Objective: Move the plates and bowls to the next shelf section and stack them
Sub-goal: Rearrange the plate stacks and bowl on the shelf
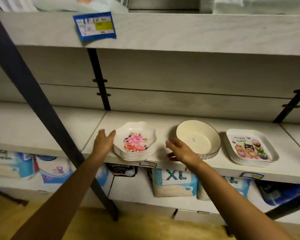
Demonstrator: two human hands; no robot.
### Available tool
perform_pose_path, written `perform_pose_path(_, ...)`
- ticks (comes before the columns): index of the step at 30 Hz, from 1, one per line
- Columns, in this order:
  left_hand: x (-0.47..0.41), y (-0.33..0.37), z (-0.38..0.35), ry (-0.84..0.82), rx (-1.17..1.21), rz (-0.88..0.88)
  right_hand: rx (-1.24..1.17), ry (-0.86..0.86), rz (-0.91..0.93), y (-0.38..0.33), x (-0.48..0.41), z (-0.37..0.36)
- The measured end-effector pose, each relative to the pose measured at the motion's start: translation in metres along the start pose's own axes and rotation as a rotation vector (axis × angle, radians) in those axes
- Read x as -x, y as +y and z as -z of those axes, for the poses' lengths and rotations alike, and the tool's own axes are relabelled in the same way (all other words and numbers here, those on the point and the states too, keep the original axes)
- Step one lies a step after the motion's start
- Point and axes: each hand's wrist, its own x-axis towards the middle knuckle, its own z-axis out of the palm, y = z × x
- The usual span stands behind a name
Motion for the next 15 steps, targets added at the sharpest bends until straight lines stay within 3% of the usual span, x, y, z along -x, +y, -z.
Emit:
perform_pose_path(2,-0.014,-0.018,0.006,-0.205,0.04,0.096,-0.097,-0.046,-0.074,-0.004,-0.009,-0.026)
perform_pose_path(6,-0.022,-0.032,0.009,-0.52,0.395,0.131,-0.164,-0.07,-0.124,-0.004,-0.028,-0.055)
perform_pose_path(15,-0.057,-0.023,-0.004,-0.521,0.375,0.053,-0.192,0.093,-0.113,-0.002,-0.055,-0.071)
